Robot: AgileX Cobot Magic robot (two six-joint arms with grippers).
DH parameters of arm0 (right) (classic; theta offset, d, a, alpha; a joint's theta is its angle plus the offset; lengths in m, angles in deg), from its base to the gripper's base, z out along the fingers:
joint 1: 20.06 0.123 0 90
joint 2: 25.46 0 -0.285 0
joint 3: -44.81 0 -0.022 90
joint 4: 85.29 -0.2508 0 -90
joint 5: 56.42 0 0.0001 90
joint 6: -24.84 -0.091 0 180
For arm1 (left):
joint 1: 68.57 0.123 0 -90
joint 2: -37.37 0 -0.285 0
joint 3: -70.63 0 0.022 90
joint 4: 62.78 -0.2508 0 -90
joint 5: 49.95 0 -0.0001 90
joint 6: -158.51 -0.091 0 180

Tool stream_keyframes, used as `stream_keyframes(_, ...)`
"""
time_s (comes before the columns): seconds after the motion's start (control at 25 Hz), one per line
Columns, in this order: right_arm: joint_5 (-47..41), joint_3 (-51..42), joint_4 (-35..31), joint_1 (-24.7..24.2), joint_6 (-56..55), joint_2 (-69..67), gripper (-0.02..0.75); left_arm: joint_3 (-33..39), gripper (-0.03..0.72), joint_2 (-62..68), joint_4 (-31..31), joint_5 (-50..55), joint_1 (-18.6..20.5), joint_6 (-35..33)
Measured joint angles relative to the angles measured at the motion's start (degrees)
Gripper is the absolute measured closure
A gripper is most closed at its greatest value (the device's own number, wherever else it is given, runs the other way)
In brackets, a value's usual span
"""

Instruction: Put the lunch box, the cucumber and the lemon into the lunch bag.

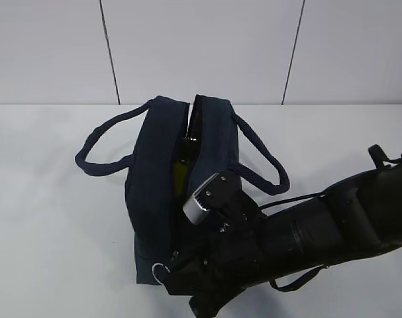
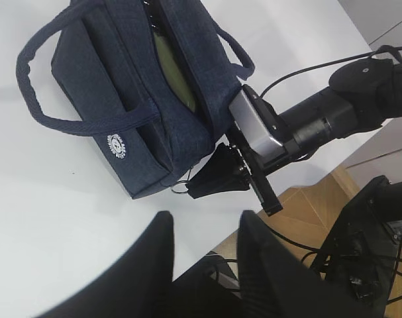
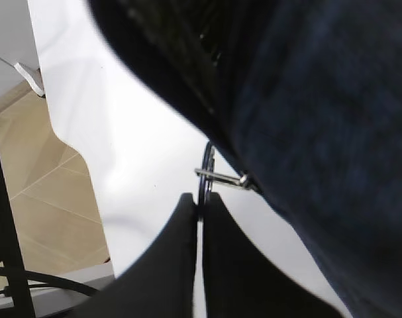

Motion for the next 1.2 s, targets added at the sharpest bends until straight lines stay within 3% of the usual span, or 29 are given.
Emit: stream_keyframes(1.2,3.18,0.00,6.69,0.00,-12.55,12.87,0.751,12.71,0.454,0.00,-4.83,-0.20,0.00,0.04)
